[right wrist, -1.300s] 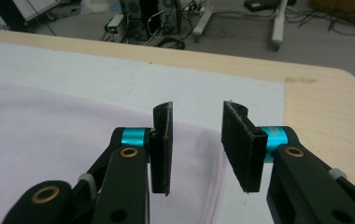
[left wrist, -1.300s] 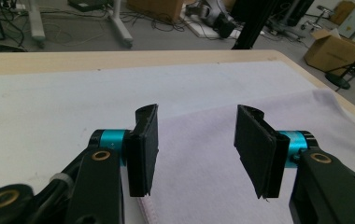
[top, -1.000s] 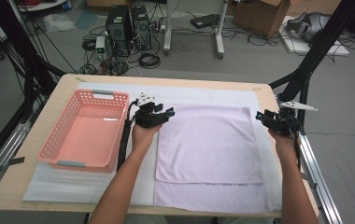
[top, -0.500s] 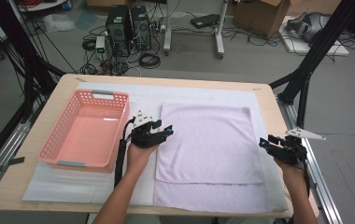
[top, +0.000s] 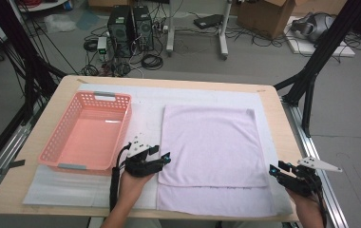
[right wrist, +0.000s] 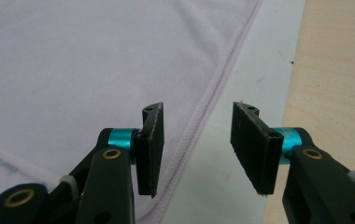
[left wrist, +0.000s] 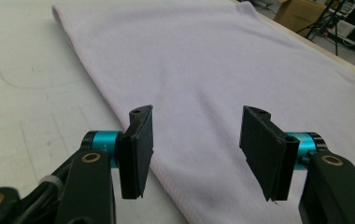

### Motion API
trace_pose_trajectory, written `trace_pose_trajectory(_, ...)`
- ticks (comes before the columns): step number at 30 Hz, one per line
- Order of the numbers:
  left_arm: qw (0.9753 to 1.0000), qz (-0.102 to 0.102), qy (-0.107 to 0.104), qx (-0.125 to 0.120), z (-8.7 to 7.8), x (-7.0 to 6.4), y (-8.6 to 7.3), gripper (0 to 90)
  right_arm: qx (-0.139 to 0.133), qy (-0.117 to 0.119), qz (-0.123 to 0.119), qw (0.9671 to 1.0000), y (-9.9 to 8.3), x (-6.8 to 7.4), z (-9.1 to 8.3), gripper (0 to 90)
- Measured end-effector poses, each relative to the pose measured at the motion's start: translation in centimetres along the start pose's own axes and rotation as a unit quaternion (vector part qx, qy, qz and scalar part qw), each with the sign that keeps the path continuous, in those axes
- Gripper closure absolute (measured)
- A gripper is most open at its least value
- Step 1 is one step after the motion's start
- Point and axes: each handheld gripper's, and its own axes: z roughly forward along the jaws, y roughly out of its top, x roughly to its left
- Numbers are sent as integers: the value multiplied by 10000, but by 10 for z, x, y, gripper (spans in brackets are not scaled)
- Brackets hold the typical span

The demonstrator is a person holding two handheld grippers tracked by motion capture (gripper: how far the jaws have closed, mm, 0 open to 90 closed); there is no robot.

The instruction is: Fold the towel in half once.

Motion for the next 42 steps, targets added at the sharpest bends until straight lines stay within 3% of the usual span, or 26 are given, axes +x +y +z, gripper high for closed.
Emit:
trace_pose_trajectory(6,9996,200,-16,200,-14,-6,-11,469,-20,83,27,10000,-7,4,-8,545)
trace_pose_trajectory(9,9994,166,-54,301,-19,-6,-17,480,-25,112,104,9999,-10,5,-10,577)
trace_pose_trajectory(14,9991,101,-181,373,-27,-11,-24,526,90,122,85,9998,-16,4,-11,602)
trace_pose_trajectory(16,9983,138,-240,509,-28,-15,-27,540,158,111,11,9998,-19,6,-9,626)
trace_pose_trajectory(22,9971,217,-128,722,-27,-21,-29,561,356,237,-159,9990,-23,16,-2,639)
trace_pose_trajectory(25,9949,359,62,942,-24,-24,-33,573,477,261,-265,9982,-24,23,4,639)
trace_pose_trajectory(27,9940,504,143,959,-23,-27,-33,610,650,146,-425,9969,-26,28,10,676)
trace_pose_trajectory(29,9936,595,198,938,-23,-28,-34,676,630,83,-516,9966,-26,31,11,731)
trace_pose_trajectory(33,9923,765,253,937,-23,-34,-33,810,673,137,-553,9961,-25,33,12,831)
trace_pose_trajectory(40,9954,631,189,702,-28,-33,-32,861,647,135,-473,9967,-26,33,10,855)
trace_pose_trajectory(42,9957,677,141,623,-30,-34,-30,866,608,113,-489,9969,-26,33,10,856)
